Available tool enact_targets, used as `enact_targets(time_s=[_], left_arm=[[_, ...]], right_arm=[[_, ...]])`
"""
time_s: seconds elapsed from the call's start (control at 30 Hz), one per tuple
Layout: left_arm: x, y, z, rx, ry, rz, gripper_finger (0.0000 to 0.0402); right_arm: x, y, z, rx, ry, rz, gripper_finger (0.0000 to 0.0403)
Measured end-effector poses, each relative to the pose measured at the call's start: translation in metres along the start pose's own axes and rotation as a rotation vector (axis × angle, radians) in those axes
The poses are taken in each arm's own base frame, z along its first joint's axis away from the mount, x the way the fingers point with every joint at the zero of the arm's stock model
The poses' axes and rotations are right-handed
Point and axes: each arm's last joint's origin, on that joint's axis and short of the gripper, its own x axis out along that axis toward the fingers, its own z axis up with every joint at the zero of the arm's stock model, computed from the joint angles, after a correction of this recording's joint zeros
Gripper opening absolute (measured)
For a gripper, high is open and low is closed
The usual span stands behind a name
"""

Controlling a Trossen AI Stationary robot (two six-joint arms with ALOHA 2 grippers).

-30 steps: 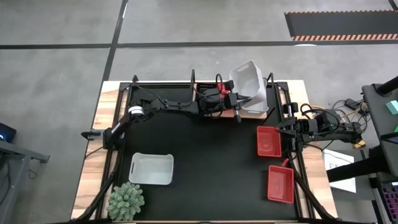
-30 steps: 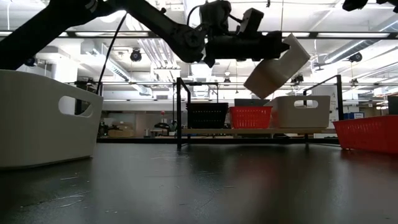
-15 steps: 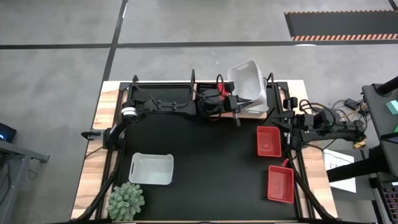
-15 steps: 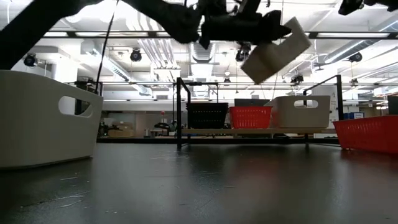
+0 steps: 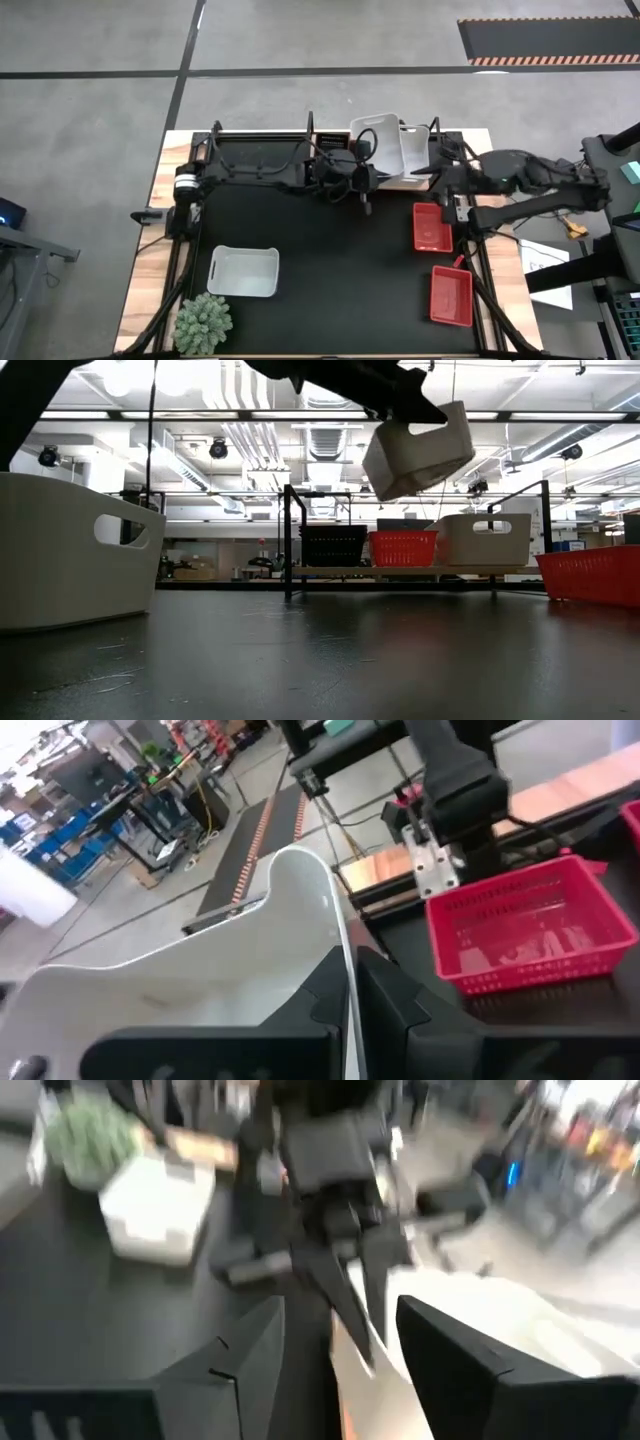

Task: Stack baskets on shelf by color
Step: Stack the top white bin into the top of the white bin on the shelf

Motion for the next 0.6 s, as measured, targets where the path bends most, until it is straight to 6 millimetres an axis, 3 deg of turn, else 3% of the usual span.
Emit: enact_targets(time_s=[0.17,0.37,0.6], left_arm=[[-0.002,-0.005,0.007,0.03,-0.036,-0.007,0.0],[-0.002,-0.006,0.009,0.032,-0.055,-0.001,0.0],[-0.003,-0.011,0.012,0.035,-0.064,-0.02,0.0]], right_arm=[[0.001,-0.008,0.033,-0.013,0.205,0.04,0.0194],[0.009,-0.015,0.061,-0.042,0.334,0.058,0.0194],[0.018,-0.022,0.07,-0.056,0.469,0.063,0.0194]])
